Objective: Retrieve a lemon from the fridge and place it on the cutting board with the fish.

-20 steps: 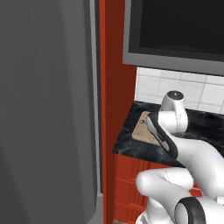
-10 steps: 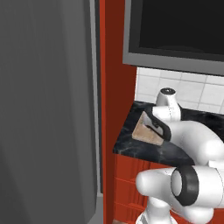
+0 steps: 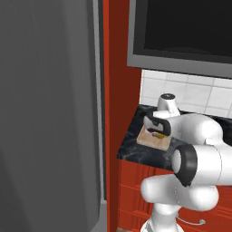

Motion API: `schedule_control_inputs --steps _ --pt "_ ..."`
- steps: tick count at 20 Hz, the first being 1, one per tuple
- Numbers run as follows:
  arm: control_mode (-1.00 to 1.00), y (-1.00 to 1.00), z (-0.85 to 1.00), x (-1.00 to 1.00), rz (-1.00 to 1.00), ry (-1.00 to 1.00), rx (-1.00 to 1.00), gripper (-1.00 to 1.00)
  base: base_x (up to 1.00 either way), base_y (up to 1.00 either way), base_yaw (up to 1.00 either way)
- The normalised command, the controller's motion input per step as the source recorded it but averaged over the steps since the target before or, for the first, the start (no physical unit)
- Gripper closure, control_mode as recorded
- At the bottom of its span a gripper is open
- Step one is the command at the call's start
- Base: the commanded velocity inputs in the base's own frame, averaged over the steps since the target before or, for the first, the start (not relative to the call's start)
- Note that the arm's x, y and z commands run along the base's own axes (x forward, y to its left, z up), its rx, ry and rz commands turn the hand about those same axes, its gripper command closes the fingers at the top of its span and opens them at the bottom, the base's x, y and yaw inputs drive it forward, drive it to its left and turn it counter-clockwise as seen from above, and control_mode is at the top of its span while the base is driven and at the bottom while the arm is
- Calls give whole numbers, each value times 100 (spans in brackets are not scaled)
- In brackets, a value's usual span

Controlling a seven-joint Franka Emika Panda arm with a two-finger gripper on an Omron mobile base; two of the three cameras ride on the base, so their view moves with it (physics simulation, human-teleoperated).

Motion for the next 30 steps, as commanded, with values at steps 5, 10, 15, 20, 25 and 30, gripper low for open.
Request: schedule_control_inputs --steps 5,10,15,20,25,30 --pt "-100 -21 -13 51 0 10 0 100 0 0 0" --pt "-100 -4 -21 42 0 5 0 100 0 0 0" --pt "-100 -3 -34 28 0 3 0 100 0 0 0" --pt "-100 -14 -32 32 0 0 0 100 0 0 0" --pt "-100 -12 -36 26 0 0 0 100 0 0 0" --pt "-100 0 -26 11 0 0 0 100 0 0 0"
